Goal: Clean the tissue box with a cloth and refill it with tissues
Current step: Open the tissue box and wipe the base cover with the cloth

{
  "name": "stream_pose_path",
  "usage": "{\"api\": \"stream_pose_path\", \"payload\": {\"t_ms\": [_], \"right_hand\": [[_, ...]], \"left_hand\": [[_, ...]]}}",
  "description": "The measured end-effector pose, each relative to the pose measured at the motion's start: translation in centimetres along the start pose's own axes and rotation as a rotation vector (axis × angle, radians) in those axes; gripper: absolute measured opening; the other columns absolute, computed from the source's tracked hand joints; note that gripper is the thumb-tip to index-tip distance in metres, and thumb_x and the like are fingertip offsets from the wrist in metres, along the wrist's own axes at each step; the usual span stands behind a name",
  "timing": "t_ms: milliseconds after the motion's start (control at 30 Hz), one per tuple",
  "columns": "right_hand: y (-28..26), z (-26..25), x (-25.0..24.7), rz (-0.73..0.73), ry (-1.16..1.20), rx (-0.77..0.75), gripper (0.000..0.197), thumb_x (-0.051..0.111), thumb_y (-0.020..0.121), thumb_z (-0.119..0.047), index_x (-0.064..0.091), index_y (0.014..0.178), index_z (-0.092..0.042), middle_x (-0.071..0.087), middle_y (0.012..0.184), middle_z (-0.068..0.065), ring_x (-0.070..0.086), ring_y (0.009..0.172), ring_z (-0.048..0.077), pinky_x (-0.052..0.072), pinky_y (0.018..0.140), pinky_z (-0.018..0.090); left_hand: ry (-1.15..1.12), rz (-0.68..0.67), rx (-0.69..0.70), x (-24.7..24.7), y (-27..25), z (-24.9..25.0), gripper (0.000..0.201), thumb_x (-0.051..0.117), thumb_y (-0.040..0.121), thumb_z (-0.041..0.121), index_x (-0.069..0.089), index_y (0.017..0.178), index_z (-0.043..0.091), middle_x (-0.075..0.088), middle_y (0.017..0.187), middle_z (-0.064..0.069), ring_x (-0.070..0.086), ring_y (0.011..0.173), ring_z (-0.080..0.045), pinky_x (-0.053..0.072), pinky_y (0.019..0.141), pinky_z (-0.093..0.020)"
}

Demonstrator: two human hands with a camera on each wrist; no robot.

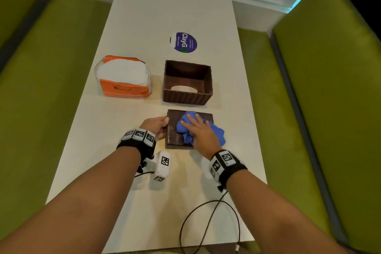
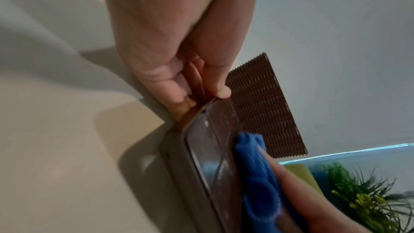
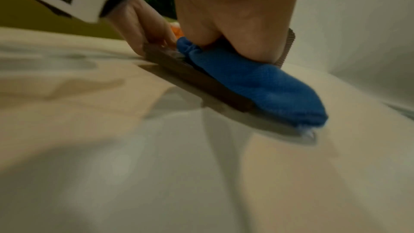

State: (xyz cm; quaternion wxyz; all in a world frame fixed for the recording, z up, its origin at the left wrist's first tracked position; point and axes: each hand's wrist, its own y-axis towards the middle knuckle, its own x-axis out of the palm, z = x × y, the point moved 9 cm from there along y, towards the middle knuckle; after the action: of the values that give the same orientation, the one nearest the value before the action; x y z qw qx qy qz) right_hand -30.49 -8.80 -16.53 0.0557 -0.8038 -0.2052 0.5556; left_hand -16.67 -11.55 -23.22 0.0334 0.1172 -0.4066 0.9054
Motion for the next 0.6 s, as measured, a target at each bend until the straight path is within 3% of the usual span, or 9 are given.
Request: {"api": "stream_pose_path", "payload": {"t_ms": [100,200,300,333,400,467,600], "right_hand": [[1.0,2.0,-1.6,0.063,-0.015,0.208,0.056,0.034,0.097,-0.008,0.023,0.149,-0.026,0.009,0.162,0.001,0.003,0.149,0.028,0.009,0.119,0.051],[2.8,0.3,-1.3,0.01,0.011,0.355,0.057,0.032,0.1,-0.018,0.01,0.152,-0.024,-0.002,0.162,0.004,-0.004,0.148,0.035,0.007,0.118,0.056],[3.5,-3.5,0.1,-0.062,-0.026,0.192,0.064,0.036,0.098,-0.013,0.005,0.152,-0.024,-0.008,0.162,0.004,-0.01,0.148,0.035,0.003,0.118,0.055],[3.5,-3.9,0.3,-0.067,-0.045,0.135,0.064,0.037,0.097,-0.012,0.006,0.152,-0.024,-0.008,0.162,0.003,-0.01,0.148,0.033,0.003,0.118,0.054],[3.4,-2.8,0.0,-0.051,-0.078,0.107,0.059,0.032,0.1,-0.014,0.008,0.152,-0.026,-0.004,0.162,0.001,-0.006,0.149,0.029,0.005,0.118,0.054],[3.1,-0.2,-0.8,-0.016,-0.067,0.183,0.054,0.027,0.102,-0.019,0.009,0.152,-0.027,0.0,0.162,0.001,-0.002,0.149,0.027,0.006,0.118,0.053],[1.8,4.4,-2.2,0.06,-0.02,0.367,0.055,0.029,0.102,-0.02,0.008,0.152,-0.021,0.002,0.162,0.008,0.002,0.148,0.032,0.012,0.119,0.05]], "left_hand": [[0.011,-0.052,0.012,0.8,-0.1,0.1,0.033,0.043,0.098,0.01,0.052,0.129,0.002,0.059,0.082,-0.004,0.054,0.07,-0.013,0.05,0.056,-0.02],[-0.032,-0.091,0.013,1.1,-0.4,0.0,0.026,0.04,0.099,0.007,0.055,0.12,0.009,0.06,0.086,-0.006,0.059,0.073,-0.014,0.055,0.055,-0.019],[-0.089,-0.055,0.023,0.6,-0.6,0.2,0.023,0.037,0.099,0.006,0.059,0.094,0.012,0.06,0.084,-0.008,0.063,0.065,-0.014,0.054,0.048,-0.016],[-0.121,-0.048,0.022,0.6,-0.7,0.4,0.024,0.036,0.1,0.006,0.058,0.094,0.012,0.062,0.081,-0.008,0.065,0.062,-0.013,0.053,0.047,-0.015],[-0.17,-0.071,0.016,1.2,-0.7,0.5,0.027,0.031,0.101,0.003,0.054,0.114,0.007,0.07,0.065,-0.001,0.066,0.051,-0.004,0.054,0.055,-0.014],[-0.194,-0.082,0.009,1.6,-0.9,0.7,0.037,0.029,0.1,-0.001,0.042,0.135,0.001,0.07,0.058,0.005,0.065,0.052,-0.001,0.054,0.068,-0.016],[-0.226,-0.06,-0.029,1.5,-0.6,0.6,0.041,0.035,0.099,-0.001,0.04,0.139,0.003,0.059,0.089,0.001,0.055,0.079,-0.006,0.048,0.08,-0.023]]}}
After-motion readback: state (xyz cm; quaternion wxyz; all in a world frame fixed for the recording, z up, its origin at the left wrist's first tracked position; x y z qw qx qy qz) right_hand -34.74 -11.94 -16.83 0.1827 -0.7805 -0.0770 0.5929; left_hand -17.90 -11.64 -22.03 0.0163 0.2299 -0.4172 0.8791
